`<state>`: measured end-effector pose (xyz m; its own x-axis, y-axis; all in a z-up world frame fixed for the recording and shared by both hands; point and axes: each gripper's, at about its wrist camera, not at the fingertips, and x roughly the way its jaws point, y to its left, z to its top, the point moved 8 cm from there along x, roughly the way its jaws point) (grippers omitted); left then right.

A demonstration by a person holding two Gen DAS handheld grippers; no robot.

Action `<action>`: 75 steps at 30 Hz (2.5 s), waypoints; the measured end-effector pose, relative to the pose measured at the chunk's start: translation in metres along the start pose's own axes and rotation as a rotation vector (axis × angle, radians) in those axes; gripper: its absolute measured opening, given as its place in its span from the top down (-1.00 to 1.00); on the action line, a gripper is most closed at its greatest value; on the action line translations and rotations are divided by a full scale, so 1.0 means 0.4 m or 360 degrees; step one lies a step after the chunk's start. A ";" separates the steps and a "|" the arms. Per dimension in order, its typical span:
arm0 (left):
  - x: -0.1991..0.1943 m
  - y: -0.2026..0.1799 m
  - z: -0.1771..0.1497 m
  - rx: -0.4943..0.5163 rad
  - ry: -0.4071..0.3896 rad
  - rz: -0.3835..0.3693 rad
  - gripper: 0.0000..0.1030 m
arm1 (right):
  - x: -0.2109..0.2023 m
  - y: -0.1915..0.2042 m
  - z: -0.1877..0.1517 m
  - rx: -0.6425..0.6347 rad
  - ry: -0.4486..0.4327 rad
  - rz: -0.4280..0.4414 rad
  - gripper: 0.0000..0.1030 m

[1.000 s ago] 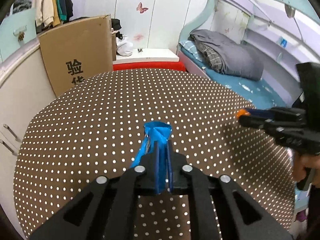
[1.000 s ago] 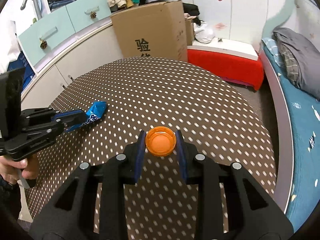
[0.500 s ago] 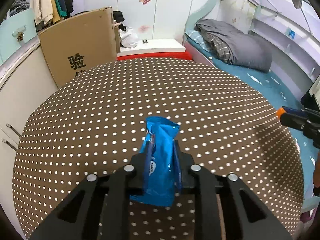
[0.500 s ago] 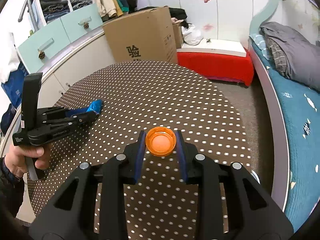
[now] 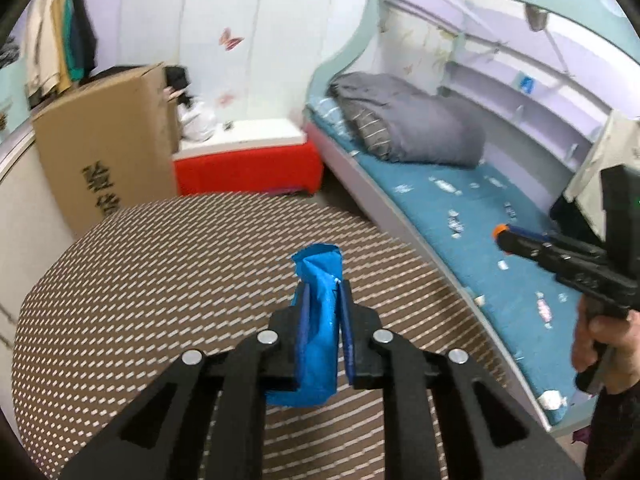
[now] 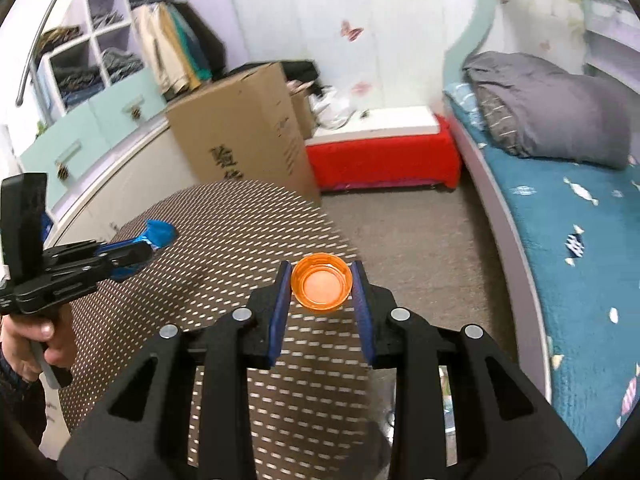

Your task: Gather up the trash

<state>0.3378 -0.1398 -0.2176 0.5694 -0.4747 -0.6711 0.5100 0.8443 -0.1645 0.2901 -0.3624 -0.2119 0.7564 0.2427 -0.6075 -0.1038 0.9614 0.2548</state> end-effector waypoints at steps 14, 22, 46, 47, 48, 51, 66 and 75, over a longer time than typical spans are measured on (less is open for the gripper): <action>0.082 -0.399 0.102 0.0190 -0.0026 -0.0309 0.74 | -0.169 -0.360 -0.009 0.0418 -0.0185 -0.0235 0.43; 0.216 -0.540 0.077 0.0225 0.0138 -0.0395 0.74 | -0.104 -0.495 -0.098 0.0635 -0.0074 -0.0248 0.43; 0.602 -0.683 -0.090 0.0405 0.0681 -0.0335 0.05 | -0.016 -0.698 -0.319 0.1071 0.0105 -0.0263 -0.54; 0.604 -0.678 -0.089 0.0400 0.0679 -0.0315 -0.33 | -0.029 -0.697 -0.315 0.1065 0.0094 -0.0269 -0.55; 0.603 -0.671 -0.081 0.0385 0.0654 -0.0278 -0.82 | -0.040 -0.695 -0.312 0.1058 0.0085 -0.0274 -0.56; 0.586 -0.656 -0.058 0.0361 0.0587 -0.0217 -0.85 | -0.063 -0.680 -0.305 0.1043 0.0066 -0.0277 -0.61; 0.239 -0.534 -0.019 0.0222 0.0201 -0.0029 -0.86 | -0.179 -0.481 -0.259 0.0833 0.0001 -0.0408 -0.88; -0.039 -0.444 -0.029 0.0147 -0.0113 0.0154 -0.89 | -0.294 -0.242 -0.173 0.0560 -0.0128 -0.0324 -0.88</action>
<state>0.2307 -0.2795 -0.1863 0.6611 -0.4116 -0.6273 0.5060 0.8619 -0.0322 0.1665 -0.4748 -0.2174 0.7880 0.0280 -0.6150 0.2696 0.8824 0.3855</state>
